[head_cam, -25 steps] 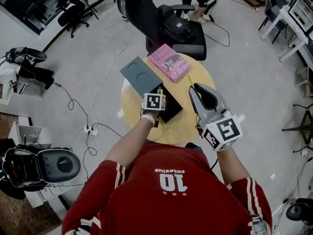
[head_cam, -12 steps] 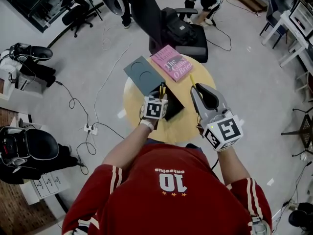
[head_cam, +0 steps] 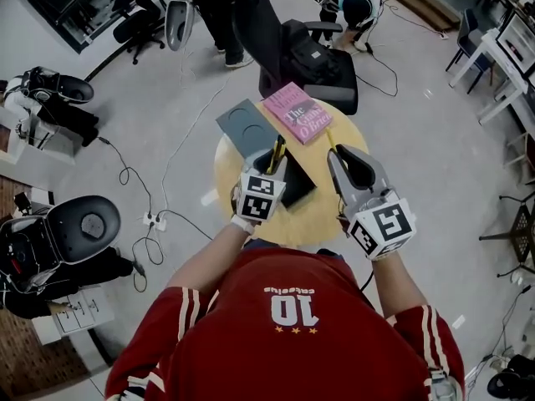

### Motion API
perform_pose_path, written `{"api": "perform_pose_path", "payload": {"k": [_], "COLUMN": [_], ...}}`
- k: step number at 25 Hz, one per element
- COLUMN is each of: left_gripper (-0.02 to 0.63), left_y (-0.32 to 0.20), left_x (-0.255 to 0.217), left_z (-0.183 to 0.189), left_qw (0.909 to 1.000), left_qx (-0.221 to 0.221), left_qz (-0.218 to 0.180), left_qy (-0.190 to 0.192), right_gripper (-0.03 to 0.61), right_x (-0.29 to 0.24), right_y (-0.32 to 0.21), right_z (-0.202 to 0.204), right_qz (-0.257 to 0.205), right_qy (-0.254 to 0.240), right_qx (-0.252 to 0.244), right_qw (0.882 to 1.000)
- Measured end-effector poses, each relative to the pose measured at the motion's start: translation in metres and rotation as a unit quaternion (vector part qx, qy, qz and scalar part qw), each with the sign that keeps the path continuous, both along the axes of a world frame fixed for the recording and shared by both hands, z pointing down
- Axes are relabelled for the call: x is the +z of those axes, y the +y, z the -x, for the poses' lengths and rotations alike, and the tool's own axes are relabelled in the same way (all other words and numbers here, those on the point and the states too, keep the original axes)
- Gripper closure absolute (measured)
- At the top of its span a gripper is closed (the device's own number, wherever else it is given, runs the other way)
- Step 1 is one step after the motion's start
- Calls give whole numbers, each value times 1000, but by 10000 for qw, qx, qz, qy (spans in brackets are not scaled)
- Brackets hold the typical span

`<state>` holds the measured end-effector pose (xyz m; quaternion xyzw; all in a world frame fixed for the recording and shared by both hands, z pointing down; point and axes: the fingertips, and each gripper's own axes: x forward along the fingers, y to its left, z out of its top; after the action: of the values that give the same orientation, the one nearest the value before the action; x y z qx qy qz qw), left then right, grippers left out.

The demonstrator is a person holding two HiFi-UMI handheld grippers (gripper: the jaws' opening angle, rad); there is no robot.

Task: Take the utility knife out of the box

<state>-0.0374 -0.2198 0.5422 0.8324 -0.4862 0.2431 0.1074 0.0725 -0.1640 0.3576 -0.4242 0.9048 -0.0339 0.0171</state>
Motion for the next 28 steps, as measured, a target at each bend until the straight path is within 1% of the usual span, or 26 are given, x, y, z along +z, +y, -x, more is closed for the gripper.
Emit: {"api": "perform_pose_path", "payload": {"k": [5, 7, 11, 13, 18, 20, 22, 25, 28], "left_gripper": [486, 486, 486, 486, 488, 488, 489, 489, 489], "left_y": [8, 14, 32, 40, 55, 59, 62, 68, 70], "left_x": [-45, -62, -95, -113, -144, -152, -157, -160, -166], "left_z": [0, 3, 13, 16, 20, 20, 18, 16, 13], "left_qw": [9976, 9962, 9930, 9903, 9825, 9787, 9753, 9732, 9722], "left_qx": [197, 203, 150, 135, 236, 309, 407, 450, 462], "left_qz": [-656, -838, -1083, -1278, -1811, -1993, -2119, -2160, -2190], "left_qy": [-27, 92, 455, 521, 370, 381, 468, 655, 689], "right_gripper": [529, 529, 531, 529, 529, 529, 529, 529, 531], "right_x": [-3, -5, -6, -8, -11, -11, -12, -11, -13], "right_y": [-2, -2, -3, -3, 0, 0, 2, 6, 9], "right_z": [2, 3, 2, 2, 4, 5, 6, 4, 0], "right_qz": [-25, -34, -81, -83, -114, -125, -125, -121, -130], "right_qy": [-16, -44, -49, -69, -146, -166, -187, -236, -309], "right_qx": [-24, -39, -41, -50, -113, -140, -162, -170, -134], "right_qw": [10000, 10000, 9999, 9999, 9998, 9997, 9996, 9995, 9993]}}
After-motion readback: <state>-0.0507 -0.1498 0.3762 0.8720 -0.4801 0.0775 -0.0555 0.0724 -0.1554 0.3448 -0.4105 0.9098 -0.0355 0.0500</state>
